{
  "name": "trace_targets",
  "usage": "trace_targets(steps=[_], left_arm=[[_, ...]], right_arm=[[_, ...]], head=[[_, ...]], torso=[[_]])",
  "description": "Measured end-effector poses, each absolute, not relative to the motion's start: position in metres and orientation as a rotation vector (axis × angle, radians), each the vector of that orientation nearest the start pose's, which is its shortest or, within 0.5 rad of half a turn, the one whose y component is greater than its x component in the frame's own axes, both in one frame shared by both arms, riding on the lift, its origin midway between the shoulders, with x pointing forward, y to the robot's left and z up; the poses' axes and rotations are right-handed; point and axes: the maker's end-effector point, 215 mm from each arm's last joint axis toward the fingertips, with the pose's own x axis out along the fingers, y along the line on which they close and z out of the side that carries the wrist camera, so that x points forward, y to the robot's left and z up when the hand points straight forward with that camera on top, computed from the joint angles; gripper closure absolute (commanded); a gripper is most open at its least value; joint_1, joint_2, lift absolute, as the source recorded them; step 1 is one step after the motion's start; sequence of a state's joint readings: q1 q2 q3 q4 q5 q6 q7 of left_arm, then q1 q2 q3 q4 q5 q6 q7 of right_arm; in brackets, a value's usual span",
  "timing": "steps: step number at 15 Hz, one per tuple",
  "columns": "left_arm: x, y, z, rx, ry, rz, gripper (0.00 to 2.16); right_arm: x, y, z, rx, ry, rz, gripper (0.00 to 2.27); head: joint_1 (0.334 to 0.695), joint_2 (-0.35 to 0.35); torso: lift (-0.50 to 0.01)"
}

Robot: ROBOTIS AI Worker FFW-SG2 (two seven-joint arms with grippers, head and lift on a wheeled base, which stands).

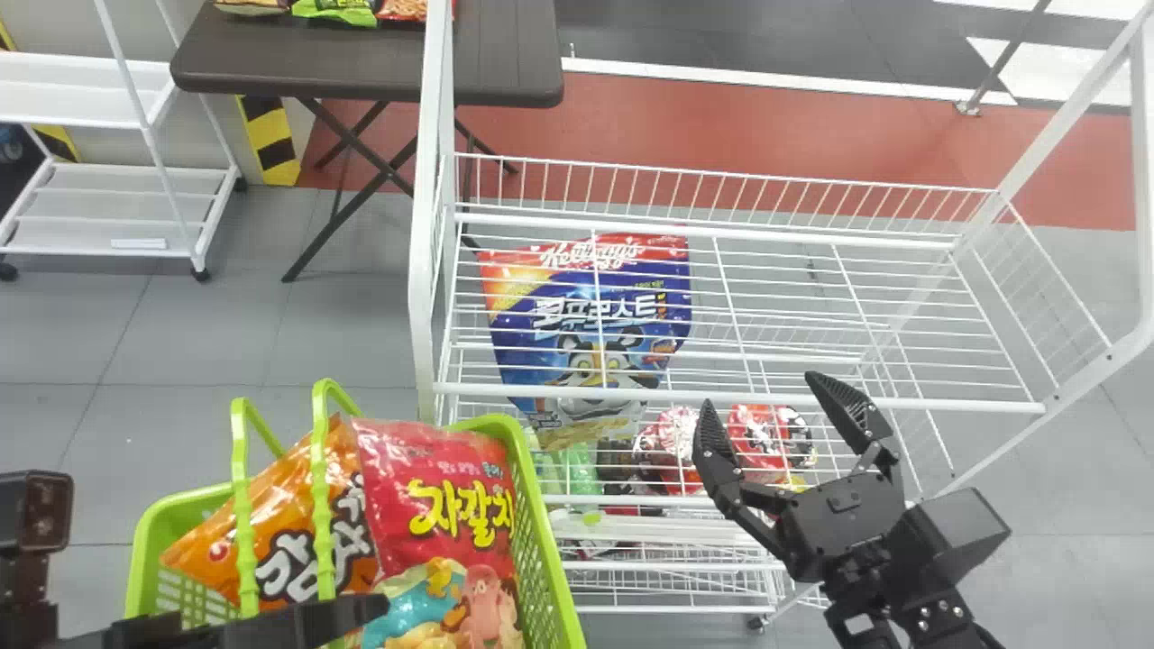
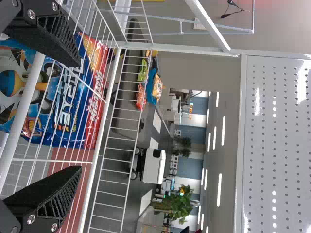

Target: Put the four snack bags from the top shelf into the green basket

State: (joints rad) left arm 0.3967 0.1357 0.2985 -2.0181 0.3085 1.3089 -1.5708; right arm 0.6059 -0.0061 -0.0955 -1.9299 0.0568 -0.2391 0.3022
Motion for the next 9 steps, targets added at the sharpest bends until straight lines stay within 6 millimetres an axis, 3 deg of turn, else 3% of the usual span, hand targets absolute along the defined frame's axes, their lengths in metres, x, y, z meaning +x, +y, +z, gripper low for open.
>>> trace_targets(steps=[9], left_arm=[[0.2444, 0.1282, -0.3718, -1.062, 0.777, -1.232, 2.15]], right_arm=[[0.3967, -0.2115, -0.3817, -0.112, 0.017, 0.24, 0.06]], head=[[0.695, -0.152]], torso=[[0.0]])
